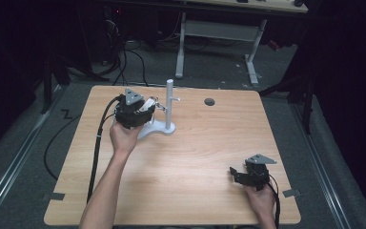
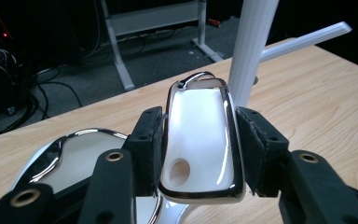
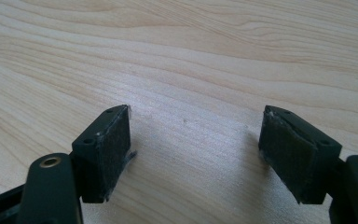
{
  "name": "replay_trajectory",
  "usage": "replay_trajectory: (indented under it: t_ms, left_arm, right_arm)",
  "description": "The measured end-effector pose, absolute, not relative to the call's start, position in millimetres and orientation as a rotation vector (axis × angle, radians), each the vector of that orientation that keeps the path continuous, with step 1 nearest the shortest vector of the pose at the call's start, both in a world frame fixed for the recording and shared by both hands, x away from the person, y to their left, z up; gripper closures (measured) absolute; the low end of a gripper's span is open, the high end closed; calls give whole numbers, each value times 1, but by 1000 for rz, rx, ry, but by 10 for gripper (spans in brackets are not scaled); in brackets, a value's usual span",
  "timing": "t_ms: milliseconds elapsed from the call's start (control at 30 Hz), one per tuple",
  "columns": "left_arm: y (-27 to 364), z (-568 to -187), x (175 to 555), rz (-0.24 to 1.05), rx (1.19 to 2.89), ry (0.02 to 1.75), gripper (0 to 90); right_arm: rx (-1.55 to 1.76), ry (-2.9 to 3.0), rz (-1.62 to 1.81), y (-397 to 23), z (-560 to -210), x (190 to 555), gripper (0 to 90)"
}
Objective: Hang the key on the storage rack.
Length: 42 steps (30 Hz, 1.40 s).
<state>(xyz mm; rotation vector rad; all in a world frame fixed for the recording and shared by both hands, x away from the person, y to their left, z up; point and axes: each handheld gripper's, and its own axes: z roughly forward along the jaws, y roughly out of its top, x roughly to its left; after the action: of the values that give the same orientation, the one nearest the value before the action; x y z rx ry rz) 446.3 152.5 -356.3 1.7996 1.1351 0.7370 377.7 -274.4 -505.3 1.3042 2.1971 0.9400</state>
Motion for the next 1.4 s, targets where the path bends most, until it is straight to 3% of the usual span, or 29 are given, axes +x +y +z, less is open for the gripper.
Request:
replay_trajectory:
  t_ms: [1400]
  left_arm:
    - [151,-390,443,719,1844,1172,538]
  right_arm:
    - [1301,2198,939,-274,-505,377,251]
